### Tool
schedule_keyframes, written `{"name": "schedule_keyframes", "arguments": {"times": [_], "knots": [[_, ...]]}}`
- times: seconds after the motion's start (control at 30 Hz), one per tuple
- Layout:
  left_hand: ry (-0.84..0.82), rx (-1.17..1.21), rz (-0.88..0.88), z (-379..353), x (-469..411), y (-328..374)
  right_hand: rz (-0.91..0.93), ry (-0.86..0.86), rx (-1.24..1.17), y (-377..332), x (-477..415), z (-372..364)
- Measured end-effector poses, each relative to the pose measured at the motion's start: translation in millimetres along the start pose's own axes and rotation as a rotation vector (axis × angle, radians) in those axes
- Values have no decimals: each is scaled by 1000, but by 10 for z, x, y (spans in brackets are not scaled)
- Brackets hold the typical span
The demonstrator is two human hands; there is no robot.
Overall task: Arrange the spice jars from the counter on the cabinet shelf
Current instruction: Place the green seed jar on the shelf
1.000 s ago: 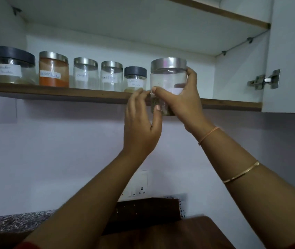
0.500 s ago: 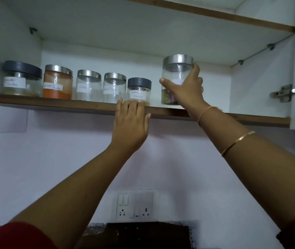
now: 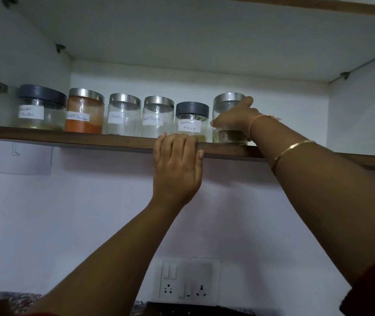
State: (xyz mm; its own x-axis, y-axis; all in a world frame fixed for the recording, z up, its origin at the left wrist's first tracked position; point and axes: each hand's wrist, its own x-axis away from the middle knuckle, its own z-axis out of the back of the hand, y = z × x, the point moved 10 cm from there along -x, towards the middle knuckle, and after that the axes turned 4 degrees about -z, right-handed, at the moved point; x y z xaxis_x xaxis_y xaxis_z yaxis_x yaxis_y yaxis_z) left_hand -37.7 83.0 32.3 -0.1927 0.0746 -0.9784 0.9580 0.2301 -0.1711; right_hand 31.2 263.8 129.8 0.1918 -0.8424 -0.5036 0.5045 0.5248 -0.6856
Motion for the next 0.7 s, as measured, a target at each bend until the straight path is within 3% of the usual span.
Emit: {"name": "schedule_keyframes", "arguments": {"times": [0.4,0.7], "knots": [[122,-35,-12,-45,23,-37,-28,-39,141,80,-227,-203],[78,-67,-10,-18,12,1,-80,-151,261,188,25,-236]]}}
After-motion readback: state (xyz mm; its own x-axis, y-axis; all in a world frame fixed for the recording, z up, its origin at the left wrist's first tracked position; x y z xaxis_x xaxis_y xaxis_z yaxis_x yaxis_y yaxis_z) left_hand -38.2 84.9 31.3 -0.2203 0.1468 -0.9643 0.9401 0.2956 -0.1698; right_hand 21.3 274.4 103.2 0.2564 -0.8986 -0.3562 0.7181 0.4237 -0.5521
